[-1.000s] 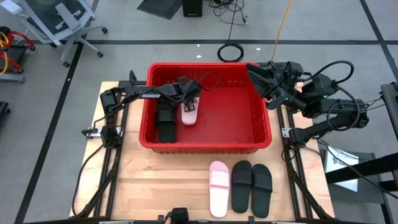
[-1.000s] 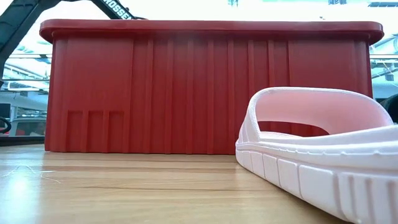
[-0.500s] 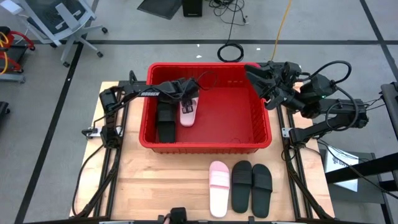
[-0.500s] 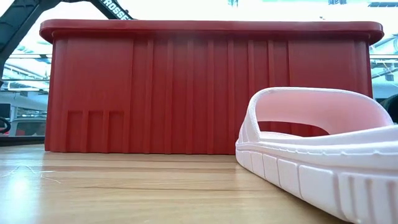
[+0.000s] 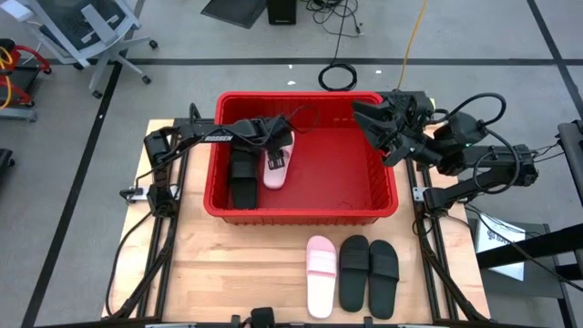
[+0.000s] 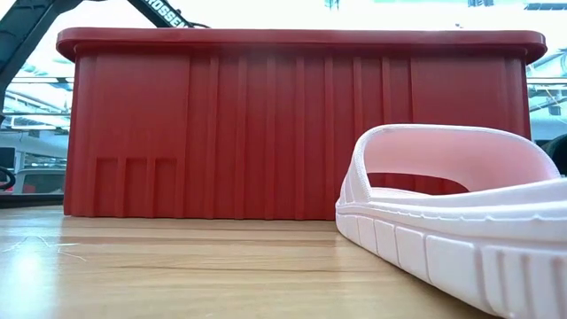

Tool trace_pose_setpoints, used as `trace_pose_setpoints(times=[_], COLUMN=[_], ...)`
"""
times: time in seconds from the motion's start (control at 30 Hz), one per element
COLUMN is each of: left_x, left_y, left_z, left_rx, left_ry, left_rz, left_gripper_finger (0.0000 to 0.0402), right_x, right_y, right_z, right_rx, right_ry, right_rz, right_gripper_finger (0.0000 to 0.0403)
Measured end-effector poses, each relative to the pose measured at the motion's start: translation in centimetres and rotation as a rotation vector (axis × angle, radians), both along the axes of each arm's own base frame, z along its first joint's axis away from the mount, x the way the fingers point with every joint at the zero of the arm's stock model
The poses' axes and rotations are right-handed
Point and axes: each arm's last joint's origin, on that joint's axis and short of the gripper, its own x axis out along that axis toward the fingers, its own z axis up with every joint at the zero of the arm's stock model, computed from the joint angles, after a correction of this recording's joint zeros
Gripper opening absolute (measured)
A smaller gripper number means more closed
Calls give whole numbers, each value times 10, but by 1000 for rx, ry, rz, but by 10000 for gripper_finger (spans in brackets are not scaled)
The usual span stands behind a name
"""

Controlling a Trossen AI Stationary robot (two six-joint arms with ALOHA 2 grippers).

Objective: Pick and place slides into bin
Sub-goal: Put the left pink slide into the bin

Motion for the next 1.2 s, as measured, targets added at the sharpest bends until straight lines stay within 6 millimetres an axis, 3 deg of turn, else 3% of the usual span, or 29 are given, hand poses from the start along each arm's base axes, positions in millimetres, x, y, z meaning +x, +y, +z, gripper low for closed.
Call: trace_pose_setpoints(times=[0.27, 0.47, 0.9, 1.03, 1.2], left_x=[-3, -5, -11, -5, 2], left_y=[0, -7, -15, -15, -10], left_z=[0, 13, 51, 56, 47], left_rx=[48, 95, 73, 53, 39], left_ry=[52, 61, -96, -187, -221], left_rz=[35, 43, 41, -32, -79], left_gripper_finger=[205, 205, 205, 205, 205], right_x=[0, 0, 1, 1, 1], right_y=[0, 0, 0, 4, 9], right_z=[0, -1, -1, -1, -1], right_rx=[0, -1, -14, -16, -17], right_ry=[1, 6, 10, 11, 11], right_rz=[1, 1, -6, 10, 31], right_gripper_finger=[205, 205, 205, 205, 205])
